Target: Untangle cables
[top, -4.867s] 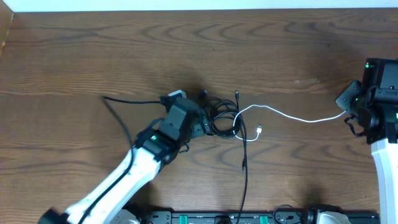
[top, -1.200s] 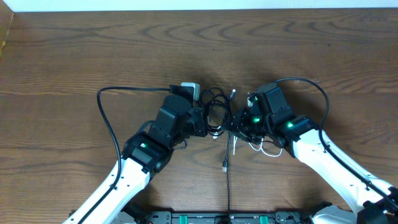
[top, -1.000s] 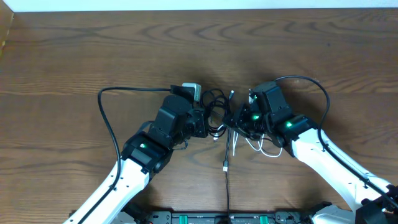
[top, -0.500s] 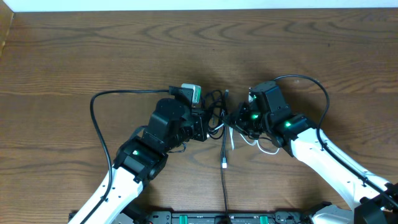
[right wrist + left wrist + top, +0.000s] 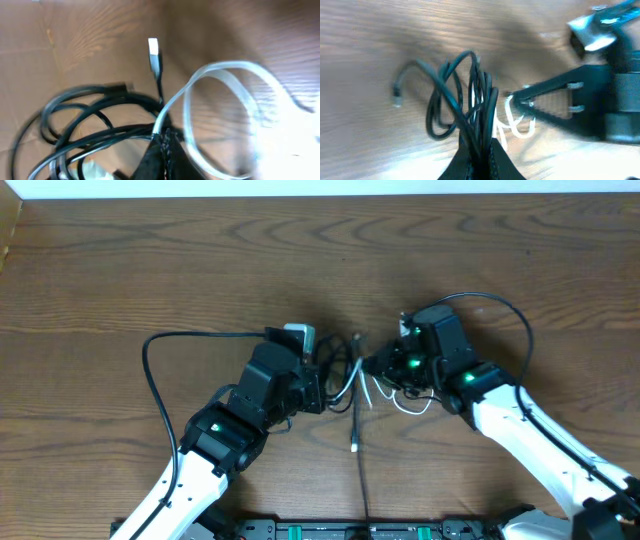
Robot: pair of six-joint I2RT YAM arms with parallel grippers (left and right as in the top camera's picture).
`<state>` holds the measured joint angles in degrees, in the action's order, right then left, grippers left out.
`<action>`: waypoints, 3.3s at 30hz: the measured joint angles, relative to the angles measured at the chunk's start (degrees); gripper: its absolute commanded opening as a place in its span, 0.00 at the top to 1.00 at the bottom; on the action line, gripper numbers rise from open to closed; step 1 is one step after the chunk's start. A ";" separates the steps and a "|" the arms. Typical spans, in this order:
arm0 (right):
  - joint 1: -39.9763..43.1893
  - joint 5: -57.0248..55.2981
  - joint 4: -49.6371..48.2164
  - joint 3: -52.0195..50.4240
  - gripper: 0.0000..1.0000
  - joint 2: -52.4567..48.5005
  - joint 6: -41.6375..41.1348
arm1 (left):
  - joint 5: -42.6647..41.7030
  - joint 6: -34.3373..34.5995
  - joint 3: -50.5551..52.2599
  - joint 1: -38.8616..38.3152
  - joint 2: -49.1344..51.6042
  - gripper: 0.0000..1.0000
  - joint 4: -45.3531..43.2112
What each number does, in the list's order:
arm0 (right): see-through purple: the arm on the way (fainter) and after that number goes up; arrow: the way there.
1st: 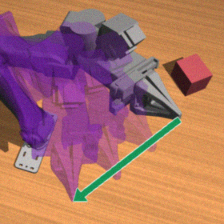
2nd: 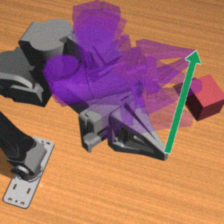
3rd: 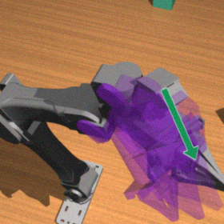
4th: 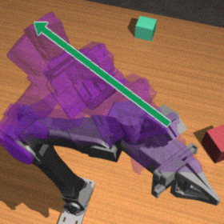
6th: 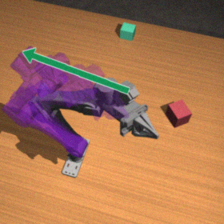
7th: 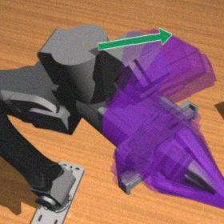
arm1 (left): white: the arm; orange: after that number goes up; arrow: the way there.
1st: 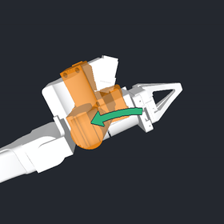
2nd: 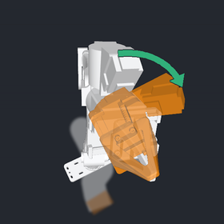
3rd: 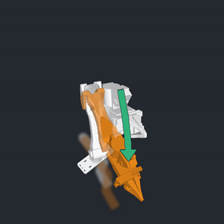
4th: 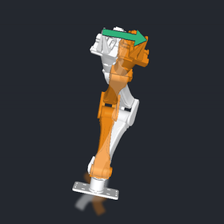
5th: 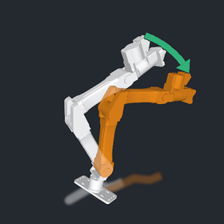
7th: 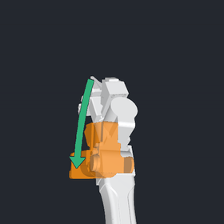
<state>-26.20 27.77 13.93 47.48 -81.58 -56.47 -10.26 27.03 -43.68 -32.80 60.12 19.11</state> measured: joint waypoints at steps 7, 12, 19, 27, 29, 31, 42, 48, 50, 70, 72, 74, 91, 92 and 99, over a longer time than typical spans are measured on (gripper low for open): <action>8.00 -2.95 3.58 -0.11 0.99 9.75 4.94 | 3.50 -0.02 0.00 0.00 0.63 0.92 0.44; 9.53 -2.01 3.96 -0.09 0.87 13.57 7.98 | 3.85 0.31 0.00 0.00 2.21 0.88 -0.07; 2.95 0.81 8.48 -0.15 0.74 12.72 9.03 | 2.99 1.51 0.00 0.00 2.56 0.92 -4.02; -9.01 -1.97 5.33 -0.24 0.77 6.67 4.55 | -0.50 2.82 0.00 0.00 2.56 0.92 -6.01; -10.10 -2.99 5.29 -0.24 0.79 5.40 2.97 | -1.29 3.17 0.00 0.00 2.56 0.92 -6.14; -10.84 -3.93 5.27 -0.24 0.80 4.13 1.77 | -2.10 3.34 0.00 0.00 2.56 0.92 -6.19; -11.28 -8.39 -0.24 -0.33 0.79 0.85 -0.39 | -5.46 4.28 0.00 0.00 2.56 0.92 -6.29; -11.28 -8.74 -0.20 -0.33 0.79 0.85 -0.39 | -6.14 4.28 0.00 0.00 2.56 0.92 -6.29; -11.28 -8.76 0.22 -0.33 0.84 0.83 -0.39 | -6.19 4.28 0.00 0.00 2.56 0.92 -6.29; -10.84 -4.52 -8.41 -0.42 0.99 -1.62 -0.83 | -6.05 5.31 0.00 0.02 2.56 0.49 -5.75; -9.86 -3.02 -7.58 -0.42 0.99 -1.51 -0.83 | -5.99 5.25 0.00 0.11 2.56 0.48 -5.66; -9.03 -2.14 -6.29 -0.42 0.99 -1.03 -0.76 | -6.19 5.29 0.00 0.02 2.58 0.48 -5.70; -4.35 -25.49 16.63 -0.42 0.99 8.44 4.85 | -6.19 5.35 0.00 -0.04 6.05 0.42 -5.86; -4.22 -26.69 17.05 -0.42 0.99 8.44 5.09 | -6.19 5.35 0.00 -0.04 6.05 0.41 -5.88; -0.22 -33.00 18.75 -0.42 0.95 8.41 7.41 | -6.16 5.35 0.00 -0.04 6.05 0.38 -5.86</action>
<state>-26.41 -5.23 32.69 47.07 -73.17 -49.06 -16.43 32.38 -43.68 -32.84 66.17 13.26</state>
